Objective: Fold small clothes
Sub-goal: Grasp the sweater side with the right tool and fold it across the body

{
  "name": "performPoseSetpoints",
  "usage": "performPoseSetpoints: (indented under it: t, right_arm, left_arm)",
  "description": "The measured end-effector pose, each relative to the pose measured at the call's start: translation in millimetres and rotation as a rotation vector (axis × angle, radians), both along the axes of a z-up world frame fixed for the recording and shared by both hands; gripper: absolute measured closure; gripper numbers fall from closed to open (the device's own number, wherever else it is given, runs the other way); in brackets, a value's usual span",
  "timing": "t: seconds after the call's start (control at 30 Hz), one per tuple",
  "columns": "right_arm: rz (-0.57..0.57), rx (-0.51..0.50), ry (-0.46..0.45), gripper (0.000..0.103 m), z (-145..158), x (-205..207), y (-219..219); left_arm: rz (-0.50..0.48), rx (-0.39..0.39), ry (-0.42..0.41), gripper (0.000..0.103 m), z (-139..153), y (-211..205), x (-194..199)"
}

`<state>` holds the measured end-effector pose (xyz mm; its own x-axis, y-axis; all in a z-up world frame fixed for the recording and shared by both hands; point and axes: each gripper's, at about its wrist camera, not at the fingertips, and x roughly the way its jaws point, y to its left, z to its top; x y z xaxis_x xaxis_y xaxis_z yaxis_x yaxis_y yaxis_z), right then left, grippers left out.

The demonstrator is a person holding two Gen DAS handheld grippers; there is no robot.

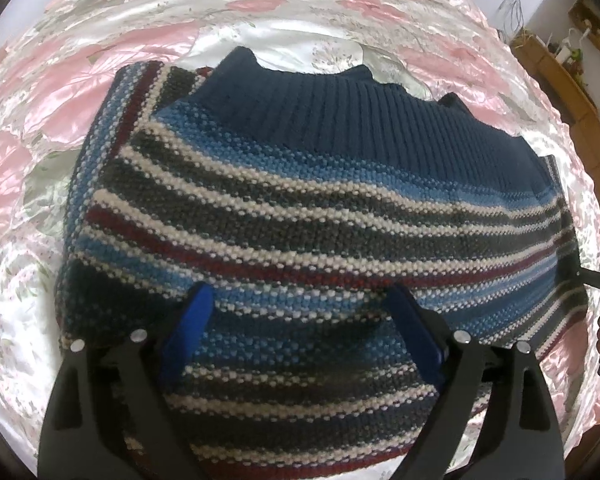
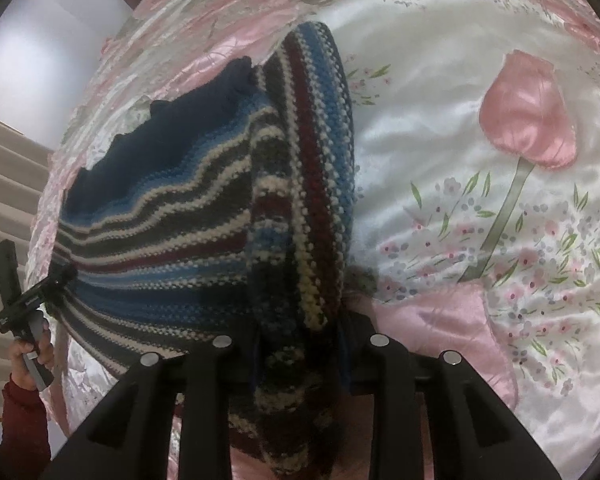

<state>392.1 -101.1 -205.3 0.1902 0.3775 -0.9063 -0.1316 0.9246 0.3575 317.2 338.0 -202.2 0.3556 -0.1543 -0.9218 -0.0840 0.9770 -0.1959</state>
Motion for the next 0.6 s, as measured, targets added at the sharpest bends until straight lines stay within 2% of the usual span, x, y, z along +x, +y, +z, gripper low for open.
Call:
performPoseSetpoints:
  t: [0.13, 0.27, 0.4, 0.6]
  right_arm:
    - [-0.019, 0.007, -0.002, 0.073, -3, 0, -3]
    - [-0.066, 0.026, 0.042, 0.073, 1, 3, -9]
    - [-0.075, 0.067, 0.033, 0.075, 39, 3, 6]
    - [0.039, 0.073, -0.032, 0.076, 95, 1, 75]
  left_arm:
    - [-0.016, 0.023, 0.003, 0.007, -5, -6, 3]
    - [-0.011, 0.026, 0.005, 0.007, -2, -7, 4]
    - [0.035, -0.064, -0.002, 0.008, 21, 8, 0]
    - [0.046, -0.047, -0.081, 0.008, 63, 36, -18]
